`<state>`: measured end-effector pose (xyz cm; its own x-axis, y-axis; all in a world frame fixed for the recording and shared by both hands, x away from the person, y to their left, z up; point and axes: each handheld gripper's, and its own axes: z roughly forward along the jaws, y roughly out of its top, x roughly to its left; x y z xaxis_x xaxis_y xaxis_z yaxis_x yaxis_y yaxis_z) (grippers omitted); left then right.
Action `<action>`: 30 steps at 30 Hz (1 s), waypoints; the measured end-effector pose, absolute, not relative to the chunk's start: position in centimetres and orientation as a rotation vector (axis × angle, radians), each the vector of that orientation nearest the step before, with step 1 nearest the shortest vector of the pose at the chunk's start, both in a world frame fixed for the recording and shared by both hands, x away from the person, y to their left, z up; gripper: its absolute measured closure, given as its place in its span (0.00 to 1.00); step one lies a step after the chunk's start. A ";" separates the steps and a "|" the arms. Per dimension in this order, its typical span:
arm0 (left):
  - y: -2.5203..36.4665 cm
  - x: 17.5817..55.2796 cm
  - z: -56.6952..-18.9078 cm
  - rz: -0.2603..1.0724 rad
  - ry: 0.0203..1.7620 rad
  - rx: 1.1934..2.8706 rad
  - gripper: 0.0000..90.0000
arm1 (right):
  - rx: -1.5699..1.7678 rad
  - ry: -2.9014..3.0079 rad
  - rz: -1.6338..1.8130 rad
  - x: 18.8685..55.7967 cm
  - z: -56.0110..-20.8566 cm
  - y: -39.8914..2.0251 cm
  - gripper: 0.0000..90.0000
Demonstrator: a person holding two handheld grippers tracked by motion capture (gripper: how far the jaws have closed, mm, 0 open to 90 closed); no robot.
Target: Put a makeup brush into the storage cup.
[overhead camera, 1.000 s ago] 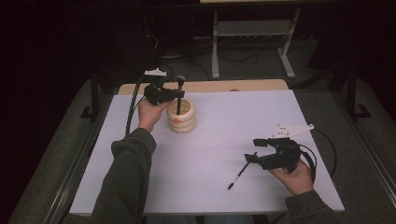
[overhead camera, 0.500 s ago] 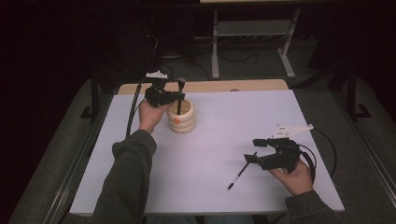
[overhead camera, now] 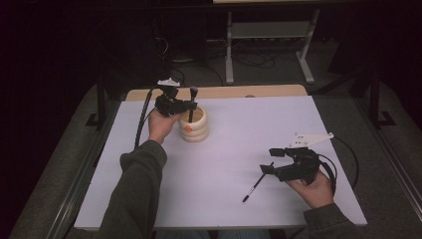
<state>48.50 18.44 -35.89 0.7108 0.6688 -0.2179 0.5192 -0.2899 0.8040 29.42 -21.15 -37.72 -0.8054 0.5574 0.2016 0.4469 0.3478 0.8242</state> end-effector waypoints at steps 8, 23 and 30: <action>18.4 48.3 -36.2 0.214 0.916 2.003 0.79 | 0.923 2.485 1.465 29.4 -37.7 -21.1 0.29; 18.8 47.2 -35.5 0.260 0.916 2.038 0.69 | 0.928 2.469 1.460 29.4 -37.6 -21.3 0.29; 18.9 46.5 -34.5 0.256 0.888 2.026 0.66 | 0.950 2.465 1.431 29.5 -37.7 -21.6 0.29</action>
